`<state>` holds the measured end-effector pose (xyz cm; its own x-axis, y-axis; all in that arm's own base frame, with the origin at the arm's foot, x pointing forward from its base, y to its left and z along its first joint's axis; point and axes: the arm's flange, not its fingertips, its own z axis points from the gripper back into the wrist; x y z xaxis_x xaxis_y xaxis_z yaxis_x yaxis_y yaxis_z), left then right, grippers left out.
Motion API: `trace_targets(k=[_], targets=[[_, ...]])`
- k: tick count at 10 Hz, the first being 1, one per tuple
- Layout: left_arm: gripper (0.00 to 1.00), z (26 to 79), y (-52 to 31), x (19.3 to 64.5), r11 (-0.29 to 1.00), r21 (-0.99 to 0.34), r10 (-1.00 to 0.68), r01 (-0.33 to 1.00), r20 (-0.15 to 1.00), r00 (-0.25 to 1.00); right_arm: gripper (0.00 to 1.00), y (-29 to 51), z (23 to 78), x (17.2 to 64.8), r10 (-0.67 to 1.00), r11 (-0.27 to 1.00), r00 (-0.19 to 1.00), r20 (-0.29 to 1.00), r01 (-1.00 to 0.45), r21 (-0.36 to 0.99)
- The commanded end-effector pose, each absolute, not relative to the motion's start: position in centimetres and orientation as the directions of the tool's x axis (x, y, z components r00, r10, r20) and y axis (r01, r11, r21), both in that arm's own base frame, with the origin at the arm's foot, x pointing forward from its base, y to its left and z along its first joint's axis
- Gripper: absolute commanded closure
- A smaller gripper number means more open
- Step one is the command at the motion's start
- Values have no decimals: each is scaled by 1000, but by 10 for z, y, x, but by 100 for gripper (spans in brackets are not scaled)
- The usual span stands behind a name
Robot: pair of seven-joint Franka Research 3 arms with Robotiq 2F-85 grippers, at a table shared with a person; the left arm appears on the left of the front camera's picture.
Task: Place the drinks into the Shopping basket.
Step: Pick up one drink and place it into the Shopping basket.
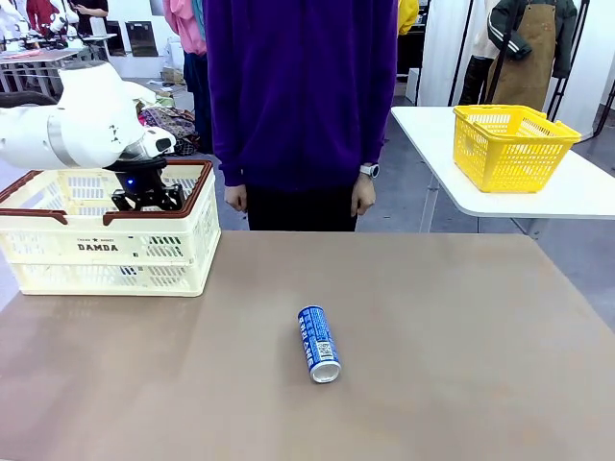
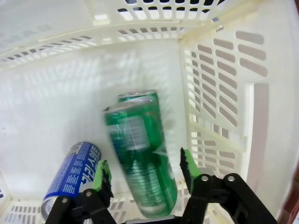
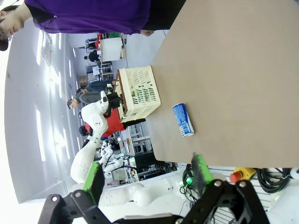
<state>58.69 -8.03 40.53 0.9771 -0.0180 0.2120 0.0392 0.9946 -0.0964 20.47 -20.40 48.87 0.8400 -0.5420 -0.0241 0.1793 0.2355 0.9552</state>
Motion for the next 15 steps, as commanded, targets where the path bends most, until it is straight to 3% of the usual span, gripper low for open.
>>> trace_targets(k=[1,5,8,11,13,15], targets=[[0,410,-82,591,997,-76,1,15,202,979,0,-204,494,207,-547,212,837,-30,173,962],[0,422,-80,579,995,-94,-22,44,224,974,0,-204,494,207,-547,212,837,-30,173,962],[0,465,-70,540,976,-188,-65,112,244,968,0,-204,494,207,-547,212,837,-30,173,962],[0,523,-33,447,854,-421,-129,306,400,908,0,-204,494,207,-547,212,837,-30,173,962],[0,522,-11,390,720,-563,-149,406,445,883,0,-204,494,207,-547,212,837,-30,173,962],[0,508,22,355,586,-705,-108,400,422,900,0,-204,494,207,-547,212,837,-30,173,962]])
